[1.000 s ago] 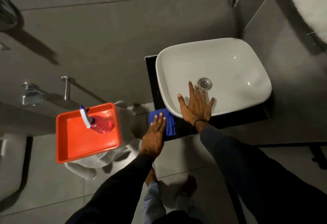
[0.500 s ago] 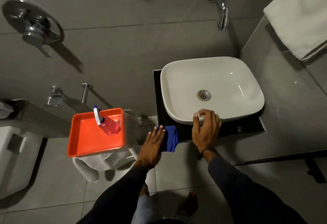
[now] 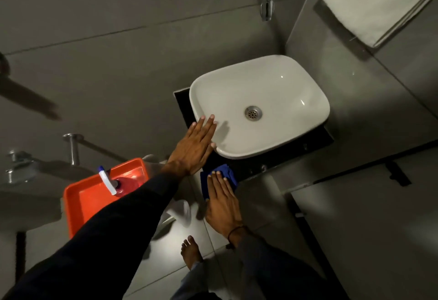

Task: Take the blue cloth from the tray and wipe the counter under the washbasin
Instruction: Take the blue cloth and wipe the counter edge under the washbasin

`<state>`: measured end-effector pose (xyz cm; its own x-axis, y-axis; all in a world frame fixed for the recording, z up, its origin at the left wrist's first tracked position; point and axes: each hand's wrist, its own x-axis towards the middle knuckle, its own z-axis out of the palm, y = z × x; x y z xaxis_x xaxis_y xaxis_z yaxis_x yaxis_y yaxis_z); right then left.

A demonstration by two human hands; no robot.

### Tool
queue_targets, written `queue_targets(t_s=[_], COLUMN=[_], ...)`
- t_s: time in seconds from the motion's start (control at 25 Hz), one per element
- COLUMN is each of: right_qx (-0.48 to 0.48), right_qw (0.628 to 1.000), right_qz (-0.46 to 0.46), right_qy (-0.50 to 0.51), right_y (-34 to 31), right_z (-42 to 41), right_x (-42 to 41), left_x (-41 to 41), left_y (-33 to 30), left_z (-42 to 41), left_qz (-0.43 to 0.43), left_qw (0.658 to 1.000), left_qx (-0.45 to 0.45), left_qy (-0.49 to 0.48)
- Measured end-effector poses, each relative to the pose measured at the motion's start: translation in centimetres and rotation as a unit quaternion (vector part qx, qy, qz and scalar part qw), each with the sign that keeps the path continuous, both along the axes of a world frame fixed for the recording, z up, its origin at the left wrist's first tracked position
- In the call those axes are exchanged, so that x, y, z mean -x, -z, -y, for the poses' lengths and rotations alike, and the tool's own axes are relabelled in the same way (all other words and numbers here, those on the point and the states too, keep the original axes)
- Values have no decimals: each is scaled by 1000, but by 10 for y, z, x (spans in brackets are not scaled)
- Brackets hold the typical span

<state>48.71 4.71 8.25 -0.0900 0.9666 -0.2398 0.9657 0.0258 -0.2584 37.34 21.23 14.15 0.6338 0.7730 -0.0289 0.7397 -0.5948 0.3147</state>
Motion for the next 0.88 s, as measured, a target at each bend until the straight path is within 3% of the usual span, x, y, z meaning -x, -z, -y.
queue_targets(t_s=[0.48,0.88], right_qx=[19,16], right_qw=[999,999], right_qz=[-43,-9], right_qy=[-20,-26], right_y=[41,26], right_z=[6,-21], right_x=[-36,-214], left_x=[-12,-21], left_y=[8,12], left_z=[-3,8], left_qz=[-31,-46], left_qw=[999,998], left_qx=[23,-30], left_qy=[8,-43])
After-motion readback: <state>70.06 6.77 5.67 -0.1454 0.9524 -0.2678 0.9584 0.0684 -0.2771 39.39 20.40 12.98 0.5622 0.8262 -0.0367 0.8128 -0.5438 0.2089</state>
